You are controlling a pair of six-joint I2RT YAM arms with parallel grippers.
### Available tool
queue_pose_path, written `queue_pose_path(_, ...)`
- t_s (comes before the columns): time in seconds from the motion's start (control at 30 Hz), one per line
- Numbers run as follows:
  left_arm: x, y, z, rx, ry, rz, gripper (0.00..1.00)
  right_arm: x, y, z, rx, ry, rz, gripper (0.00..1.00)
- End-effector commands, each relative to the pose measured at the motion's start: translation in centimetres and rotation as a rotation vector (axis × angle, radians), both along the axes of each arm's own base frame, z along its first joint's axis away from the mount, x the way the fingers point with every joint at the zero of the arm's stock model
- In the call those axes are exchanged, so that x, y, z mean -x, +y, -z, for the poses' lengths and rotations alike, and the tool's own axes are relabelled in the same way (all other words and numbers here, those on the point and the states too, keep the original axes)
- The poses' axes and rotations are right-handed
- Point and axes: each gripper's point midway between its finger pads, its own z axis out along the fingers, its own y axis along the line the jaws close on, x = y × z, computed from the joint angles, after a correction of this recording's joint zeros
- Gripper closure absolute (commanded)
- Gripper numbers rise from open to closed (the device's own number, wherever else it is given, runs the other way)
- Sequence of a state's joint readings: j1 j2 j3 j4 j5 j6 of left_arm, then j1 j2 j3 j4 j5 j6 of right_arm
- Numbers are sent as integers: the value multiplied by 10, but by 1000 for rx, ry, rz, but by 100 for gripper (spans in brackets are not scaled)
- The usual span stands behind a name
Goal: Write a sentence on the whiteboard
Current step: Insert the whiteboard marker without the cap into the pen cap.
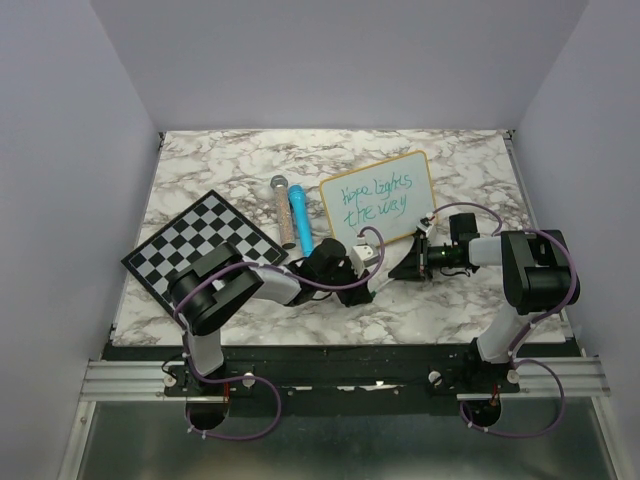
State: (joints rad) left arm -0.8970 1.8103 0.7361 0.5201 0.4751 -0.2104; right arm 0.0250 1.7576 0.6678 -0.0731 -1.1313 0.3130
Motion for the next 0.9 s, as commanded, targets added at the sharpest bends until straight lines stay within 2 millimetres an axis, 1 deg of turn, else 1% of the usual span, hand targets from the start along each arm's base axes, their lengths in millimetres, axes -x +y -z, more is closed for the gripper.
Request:
queue_pose_path(0.0,22,14,33,-101,107,46,84,-1,2,-5,-16,-26,-19,100)
queue_pose_path(0.03,21,14,32,-101,110,42,88,-1,3,-5,-17,-26,-21,99)
queue_pose_path(0.07,20,11,30,-90,105,42,97,-1,3,-6,-17,-29,-21,100)
queue_pose_path(0.13,16,7,25,-72,102,20,100,0,4,-6,-14,-36,-28,99)
queue_pose_path(0.23,6,-1,14,-40,72,-5,100,2,6,-6,-13,-39,-41,100)
queue_pose_path(0.33,-4,-12,-3,9,45,-22,100,5,10,-7,-12,-40,-56,99)
queue_pose_path(0.5,-20,-39,-40,141,-13,-28,100,9,13,-7,-10,-42,-77,99)
queue_pose_path(0.8,-54,-73,-109,346,-153,-86,100,13,20,-11,50,-109,-119,100)
queue_pose_path(0.87,-61,-78,-122,387,-173,-102,100,15,20,-8,72,-110,-125,100)
